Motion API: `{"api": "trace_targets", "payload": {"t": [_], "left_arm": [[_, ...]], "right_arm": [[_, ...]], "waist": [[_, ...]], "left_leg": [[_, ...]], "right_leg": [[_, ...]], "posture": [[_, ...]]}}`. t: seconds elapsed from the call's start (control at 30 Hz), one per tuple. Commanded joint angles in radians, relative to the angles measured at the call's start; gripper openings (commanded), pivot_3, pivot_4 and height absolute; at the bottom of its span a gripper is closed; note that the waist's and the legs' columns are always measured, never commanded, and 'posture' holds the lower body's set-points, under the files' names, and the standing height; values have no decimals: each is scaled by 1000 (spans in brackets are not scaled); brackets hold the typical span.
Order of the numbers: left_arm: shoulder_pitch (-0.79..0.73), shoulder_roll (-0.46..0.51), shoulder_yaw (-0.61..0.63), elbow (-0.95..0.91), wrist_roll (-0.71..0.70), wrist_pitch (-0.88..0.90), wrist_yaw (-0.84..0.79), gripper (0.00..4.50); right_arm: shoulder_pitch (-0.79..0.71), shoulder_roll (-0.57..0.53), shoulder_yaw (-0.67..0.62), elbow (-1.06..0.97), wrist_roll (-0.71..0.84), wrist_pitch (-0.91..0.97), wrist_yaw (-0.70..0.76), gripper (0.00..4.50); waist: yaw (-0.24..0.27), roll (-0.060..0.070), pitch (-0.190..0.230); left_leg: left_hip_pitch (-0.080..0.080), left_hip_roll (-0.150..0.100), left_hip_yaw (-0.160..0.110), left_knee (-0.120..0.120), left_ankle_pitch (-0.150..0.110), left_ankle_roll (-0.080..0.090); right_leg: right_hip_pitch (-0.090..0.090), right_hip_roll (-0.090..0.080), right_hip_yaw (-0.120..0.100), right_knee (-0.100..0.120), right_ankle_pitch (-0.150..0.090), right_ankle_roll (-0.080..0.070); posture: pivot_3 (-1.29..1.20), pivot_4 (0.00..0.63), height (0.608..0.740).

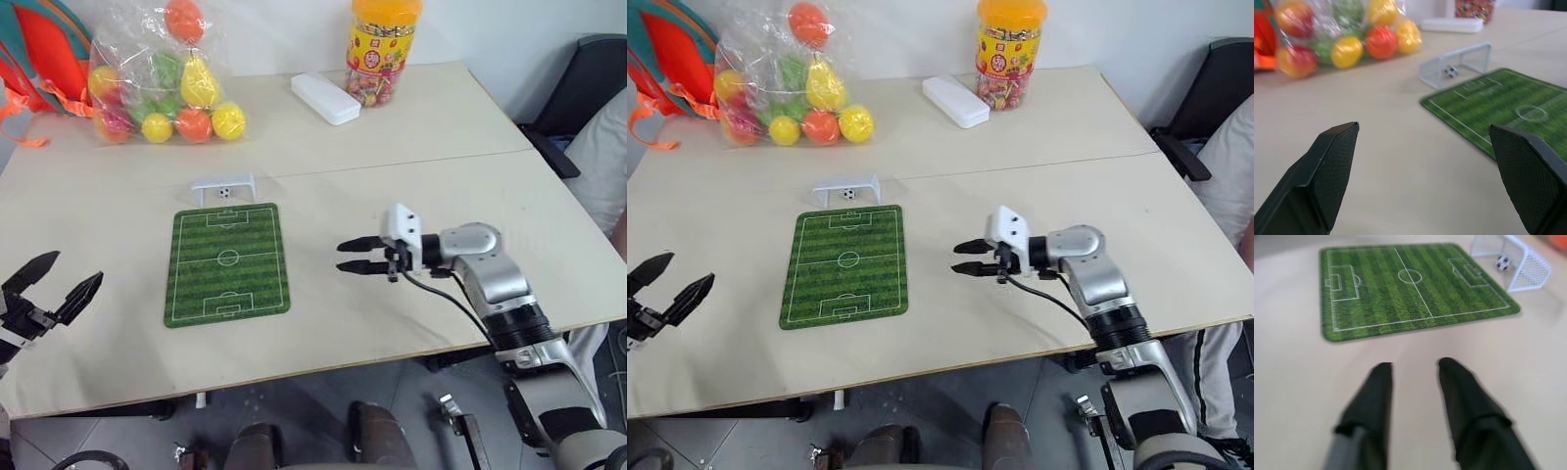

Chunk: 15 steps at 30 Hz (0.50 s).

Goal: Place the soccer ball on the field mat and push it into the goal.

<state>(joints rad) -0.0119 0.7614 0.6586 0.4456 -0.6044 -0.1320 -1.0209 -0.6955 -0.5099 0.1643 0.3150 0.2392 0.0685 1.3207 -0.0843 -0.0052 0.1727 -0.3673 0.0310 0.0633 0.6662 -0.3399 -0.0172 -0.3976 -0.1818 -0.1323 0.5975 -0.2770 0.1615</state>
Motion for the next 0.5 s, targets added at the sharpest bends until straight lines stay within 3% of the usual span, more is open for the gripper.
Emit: {"api": "trace_targets", "payload": {"t": [0.03,0.17,0.3,0.5], "left_arm": [[34,23,37,10,-11,-7,-44,4500],[60,35,57,12,-17,17,-54,4500],[79,23,68,-4,-16,34,-44,4500],[126,9,84,-45,-24,71,-36,4500]], "right_arm": [[-10,-31,-51,77,51,-90,102,2859],[-42,-48,-78,213,30,-174,121,4345],[-56,-74,-92,304,0,-216,102,4429],[-18,-118,-131,271,-3,-200,40,4429]], "waist": [[3,0,0],[5,0,0],[7,0,0],[9,0,0]], "left_leg": [[0,0,0,1,0,0],[0,0,0,1,0,0],[0,0,0,1,0,0],[0,0,0,1,0,0]], "right_leg": [[0,0,0,0,0,0],[0,0,0,0,0,0],[0,0,0,0,0,0],[0,0,0,0,0,0]], "posture": [[0,150,740],[0,150,740],[0,150,740],[0,150,740]]}}
